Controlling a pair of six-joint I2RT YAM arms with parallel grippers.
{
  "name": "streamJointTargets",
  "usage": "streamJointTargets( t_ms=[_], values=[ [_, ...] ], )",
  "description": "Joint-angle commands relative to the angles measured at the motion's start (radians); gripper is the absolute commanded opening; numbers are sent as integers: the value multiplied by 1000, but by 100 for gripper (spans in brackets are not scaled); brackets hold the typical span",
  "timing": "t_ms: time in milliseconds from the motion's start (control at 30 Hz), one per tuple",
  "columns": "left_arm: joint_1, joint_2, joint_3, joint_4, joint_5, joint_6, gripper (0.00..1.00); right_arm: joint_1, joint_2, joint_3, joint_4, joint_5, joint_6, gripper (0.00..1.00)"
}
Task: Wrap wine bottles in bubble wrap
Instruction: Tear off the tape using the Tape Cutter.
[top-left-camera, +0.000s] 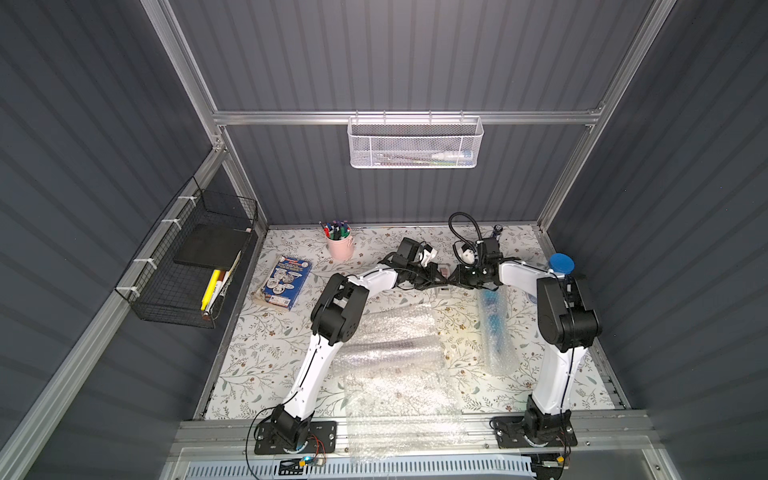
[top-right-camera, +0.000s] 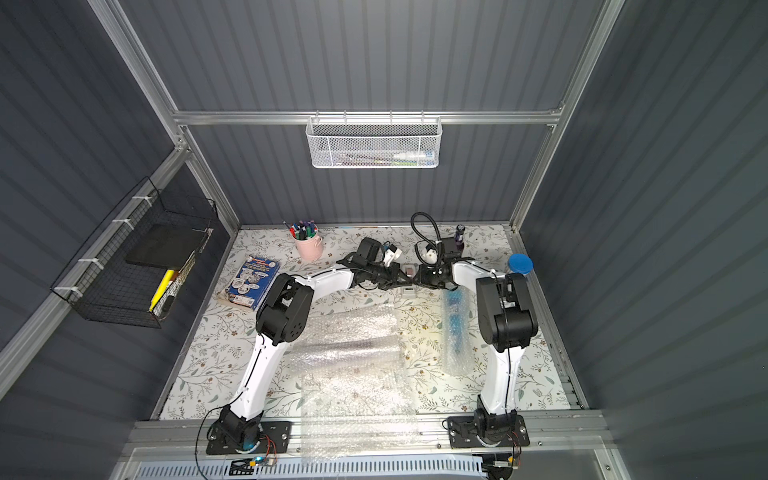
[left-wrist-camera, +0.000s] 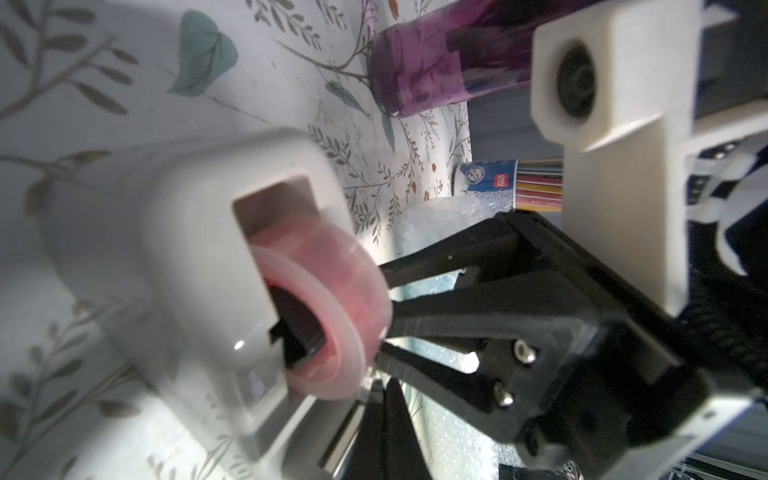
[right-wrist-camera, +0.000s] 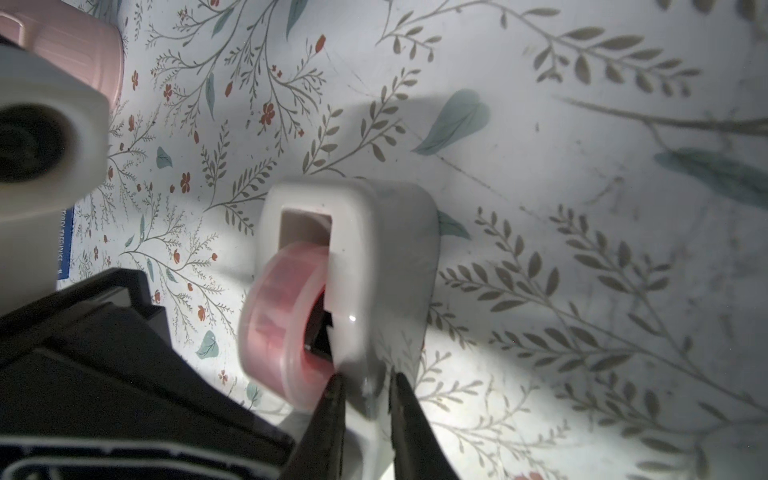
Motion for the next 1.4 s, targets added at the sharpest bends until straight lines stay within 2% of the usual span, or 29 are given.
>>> streamJointTargets(
  t_ms=[0, 500, 833, 1133, 1367],
  values=[
    [-9, -39, 66, -10, 60, 29, 0, -3, 16, -37, -22, 61, 16, 21],
    [-70, -192, -158, -84, 11, 83, 0, -3, 11, -47, -17, 55, 38, 20],
    [-98, -210, -318, -39, -27, 73, 0, -3, 11, -47, -17, 60, 40, 20],
    [-104, -123, -278, -101, -98, 123, 0, -1, 11, -46, -15, 59, 42, 20],
    [-114, -35, -218, -237, -197, 196, 0, -1, 11, -47, -14, 69, 48, 20]
  ],
)
